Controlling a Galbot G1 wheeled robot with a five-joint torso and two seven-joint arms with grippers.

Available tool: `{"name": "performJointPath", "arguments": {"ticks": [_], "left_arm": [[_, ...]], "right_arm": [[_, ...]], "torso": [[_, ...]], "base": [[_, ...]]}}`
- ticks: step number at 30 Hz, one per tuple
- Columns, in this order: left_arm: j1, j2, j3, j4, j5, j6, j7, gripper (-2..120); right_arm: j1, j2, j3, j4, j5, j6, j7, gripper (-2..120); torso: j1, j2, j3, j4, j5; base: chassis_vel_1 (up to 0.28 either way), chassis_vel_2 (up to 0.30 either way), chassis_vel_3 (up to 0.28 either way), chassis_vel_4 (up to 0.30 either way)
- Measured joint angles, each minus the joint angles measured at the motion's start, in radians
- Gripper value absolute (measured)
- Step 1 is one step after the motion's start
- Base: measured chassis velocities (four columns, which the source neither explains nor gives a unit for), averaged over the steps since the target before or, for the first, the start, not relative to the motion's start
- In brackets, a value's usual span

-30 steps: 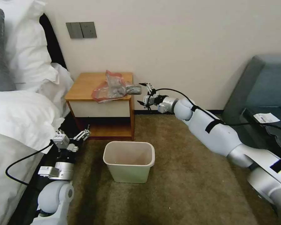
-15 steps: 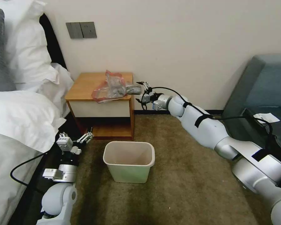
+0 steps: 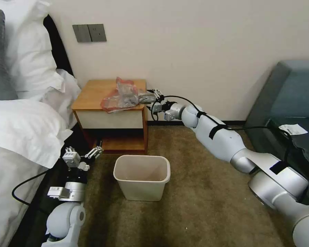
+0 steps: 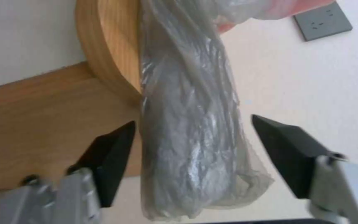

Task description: Pick up the garbage bag from the table and place it over the trash can.

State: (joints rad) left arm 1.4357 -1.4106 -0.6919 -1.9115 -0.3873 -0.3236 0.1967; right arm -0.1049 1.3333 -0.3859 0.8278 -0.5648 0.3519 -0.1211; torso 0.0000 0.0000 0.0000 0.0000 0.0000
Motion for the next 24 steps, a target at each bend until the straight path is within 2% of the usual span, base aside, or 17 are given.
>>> {"name": "performJointPath", "arguments": {"ticks": [1, 2, 6, 7, 11, 12, 16, 17, 20, 24], "left_arm": [[0.000, 0.000, 0.000, 0.000, 0.000, -0.001, 0.000, 97], [0.000, 0.000, 0.000, 0.000, 0.000, -0.001, 0.000, 97], [-0.001, -0.001, -0.001, 0.000, 0.000, -0.001, 0.000, 97], [-0.001, -0.001, -0.001, 0.000, 0.000, -0.001, 0.000, 97], [-0.003, -0.001, -0.001, 0.000, 0.000, -0.001, -0.001, 97], [-0.003, -0.001, -0.001, 0.000, 0.000, -0.001, -0.001, 97], [-0.003, -0.004, 0.000, 0.001, 0.000, -0.001, -0.002, 97], [-0.003, -0.004, 0.000, 0.001, 0.000, -0.001, -0.002, 97], [-0.003, -0.004, 0.000, 0.002, 0.000, -0.001, -0.002, 97], [-0.003, -0.004, 0.000, 0.002, 0.000, -0.001, -0.002, 97]], "right_arm": [[0.000, 0.000, 0.000, -0.004, -0.001, 0.002, -0.001, 69], [0.000, 0.000, 0.000, -0.004, -0.001, 0.002, -0.001, 69], [-0.001, -0.005, 0.000, -0.010, -0.001, 0.008, 0.000, 51], [-0.001, -0.005, 0.000, -0.010, -0.001, 0.008, 0.000, 51], [-0.006, -0.002, -0.001, -0.012, -0.003, 0.009, 0.003, 32], [-0.006, -0.002, -0.001, -0.012, -0.003, 0.009, 0.003, 32], [-0.005, 0.004, 0.000, -0.019, -0.005, 0.009, 0.005, 13], [-0.005, 0.004, 0.000, -0.019, -0.005, 0.009, 0.005, 13], [-0.004, 0.005, 0.000, -0.021, -0.005, 0.009, 0.010, 2], [-0.004, 0.008, 0.000, -0.021, -0.005, 0.009, 0.017, 0]], "torso": [[0.000, 0.000, 0.000, 0.0000, 0.0000], [0.000, 0.000, 0.000, 0.0000, 0.0000], [0.000, 0.000, 0.000, -0.0001, 0.0000], [0.000, 0.000, 0.000, -0.0001, 0.0000], [0.000, 0.000, 0.000, -0.0001, 0.0000], [0.000, 0.000, 0.000, -0.0001, 0.0000], [0.000, 0.000, 0.000, 0.0000, 0.0000], [0.000, 0.000, 0.000, 0.0000, 0.0000], [0.000, 0.000, 0.000, 0.0000, 0.0000], [0.000, 0.000, 0.000, 0.0000, 0.0000]], "base": [[0.000, 0.000, 0.000, 0.000], [0.000, 0.000, 0.000, 0.000], [0.000, 0.000, 0.000, 0.000], [0.000, 0.000, 0.000, 0.000], [0.000, 0.000, 0.000, 0.000], [0.000, 0.000, 0.000, 0.000], [0.000, 0.000, 0.000, 0.000], [0.000, 0.000, 0.000, 0.000], [0.000, 0.000, 0.000, 0.000], [0.000, 0.000, 0.000, 0.000]]}}
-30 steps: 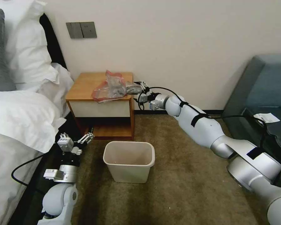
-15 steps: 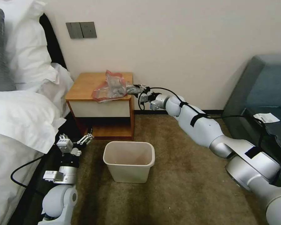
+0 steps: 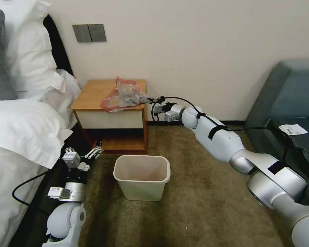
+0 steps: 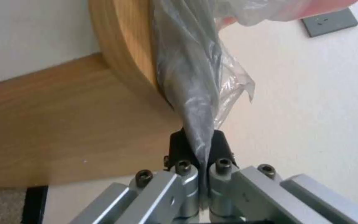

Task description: Pick up the garbage bag from the table and place it over the trash can.

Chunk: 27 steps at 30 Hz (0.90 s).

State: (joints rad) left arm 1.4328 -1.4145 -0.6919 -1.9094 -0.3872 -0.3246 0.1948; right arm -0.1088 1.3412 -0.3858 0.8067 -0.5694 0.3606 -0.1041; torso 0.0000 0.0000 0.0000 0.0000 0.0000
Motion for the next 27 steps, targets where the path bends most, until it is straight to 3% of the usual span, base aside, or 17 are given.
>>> {"name": "performJointPath", "arguments": {"ticks": [14, 27], "left_arm": [[0.006, 0.003, -0.006, 0.009, 0.001, -0.004, 0.000, 97], [0.003, -0.006, -0.006, 0.052, 0.000, -0.014, -0.002, 97]], "right_arm": [[-0.025, -0.015, 0.021, 0.060, 0.010, 0.000, 0.026, 0], [-0.242, -0.094, 0.071, 0.441, 0.046, -0.030, 0.087, 0]], "torso": [[0.000, 0.000, 0.000, 0.0001, 0.0000], [0.000, 0.000, 0.000, 0.0000, 0.0000]], "base": [[0.000, 0.000, 0.000, 0.000], [0.000, 0.000, 0.000, 0.000]]}}
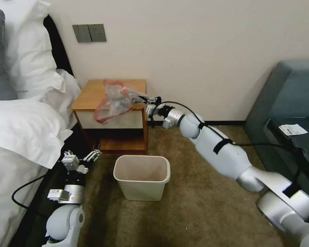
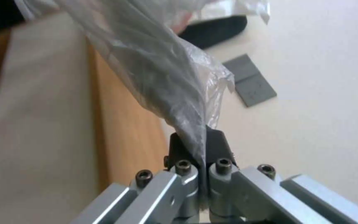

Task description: Pick up the garbage bag from the table and place it over the trash can.

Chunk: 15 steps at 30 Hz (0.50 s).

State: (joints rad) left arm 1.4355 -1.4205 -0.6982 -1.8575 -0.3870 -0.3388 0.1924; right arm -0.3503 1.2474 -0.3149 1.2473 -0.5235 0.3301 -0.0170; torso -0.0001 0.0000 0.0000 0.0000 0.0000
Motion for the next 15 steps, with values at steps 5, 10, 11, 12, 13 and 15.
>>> {"name": "performJointPath", "arguments": {"ticks": [5, 10, 11, 12, 13, 15], "left_arm": [[0.002, -0.005, -0.005, 0.004, 0.001, -0.006, 0.000, 97], [0.017, -0.019, -0.020, 0.001, -0.005, -0.016, 0.000, 97], [0.021, -0.023, -0.022, 0.001, -0.006, -0.019, 0.000, 97], [0.023, -0.025, -0.023, 0.001, -0.006, -0.020, 0.000, 97], [0.023, -0.025, -0.023, 0.001, -0.006, -0.020, 0.000, 97], [0.025, -0.026, -0.025, 0.001, -0.006, -0.022, -0.001, 97]], "right_arm": [[-0.086, -0.012, -0.002, 0.084, -0.004, -0.028, 0.004, 0], [-0.176, -0.020, 0.016, 0.139, -0.026, -0.042, 0.000, 0], [-0.198, -0.023, 0.024, 0.152, -0.038, -0.041, -0.007, 0], [-0.217, -0.029, 0.030, 0.163, -0.049, -0.041, -0.014, 0], [-0.217, -0.029, 0.030, 0.163, -0.049, -0.041, -0.014, 0], [-0.248, -0.043, 0.038, 0.183, -0.059, -0.040, -0.023, 0]], "torso": [[0.000, 0.000, 0.000, 0.0000, 0.0000], [0.000, 0.000, 0.000, 0.0000, 0.0000], [0.000, 0.000, 0.000, 0.0001, 0.0002], [0.000, 0.000, 0.000, 0.0002, 0.0001], [0.000, 0.000, 0.000, 0.0002, 0.0001], [0.000, 0.000, 0.000, 0.0001, 0.0001]], "base": [[0.000, 0.000, 0.000, 0.000], [0.000, 0.000, 0.000, 0.000], [0.000, 0.000, 0.000, 0.000], [0.000, 0.000, 0.000, 0.000], [0.000, 0.000, 0.000, 0.000], [0.000, 0.000, 0.000, 0.000]]}}
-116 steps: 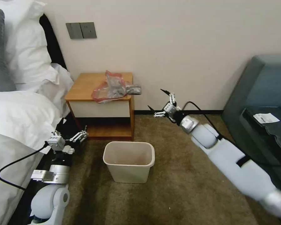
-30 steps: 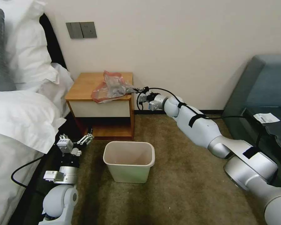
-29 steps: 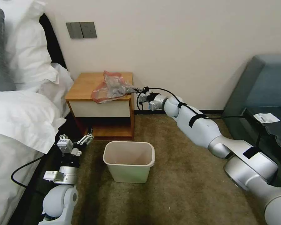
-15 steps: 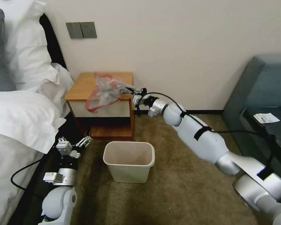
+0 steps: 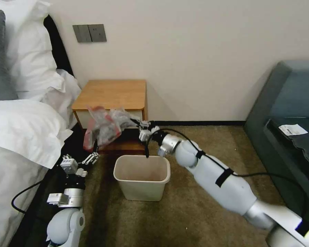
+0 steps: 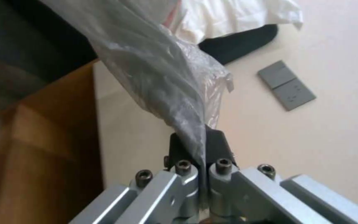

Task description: Pick up the garbage bag from the table and place it over the trash can.

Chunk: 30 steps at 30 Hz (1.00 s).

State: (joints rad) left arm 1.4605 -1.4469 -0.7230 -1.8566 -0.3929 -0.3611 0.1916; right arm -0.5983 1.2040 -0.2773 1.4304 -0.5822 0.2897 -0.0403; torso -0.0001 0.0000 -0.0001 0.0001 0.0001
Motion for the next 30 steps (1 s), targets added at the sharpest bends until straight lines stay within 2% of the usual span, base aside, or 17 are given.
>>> {"name": "performJointPath", "arguments": {"ticks": [12, 17, 30], "left_arm": [[-0.013, -0.011, 0.026, -0.001, 0.010, 0.010, -0.023, 97], [-0.015, -0.023, 0.040, 0.000, 0.018, 0.014, -0.028, 97], [-0.016, -0.018, 0.042, 0.002, 0.021, 0.015, -0.030, 97]], "right_arm": [[-0.096, -0.074, -0.028, 0.083, 0.067, -0.048, -0.052, 0], [-0.111, -0.121, -0.058, 0.140, 0.167, -0.109, -0.088, 0], [-0.159, -0.210, -0.050, 0.200, 0.198, -0.118, -0.216, 0]], "torso": [[0.000, 0.000, 0.000, -0.0001, 0.0001], [0.000, 0.000, 0.000, -0.0001, -0.0001], [0.000, 0.000, 0.000, -0.0002, 0.0000]], "base": [[0.000, 0.000, 0.000, 0.000], [0.000, 0.000, 0.000, 0.000], [0.000, 0.000, 0.000, 0.000]]}}
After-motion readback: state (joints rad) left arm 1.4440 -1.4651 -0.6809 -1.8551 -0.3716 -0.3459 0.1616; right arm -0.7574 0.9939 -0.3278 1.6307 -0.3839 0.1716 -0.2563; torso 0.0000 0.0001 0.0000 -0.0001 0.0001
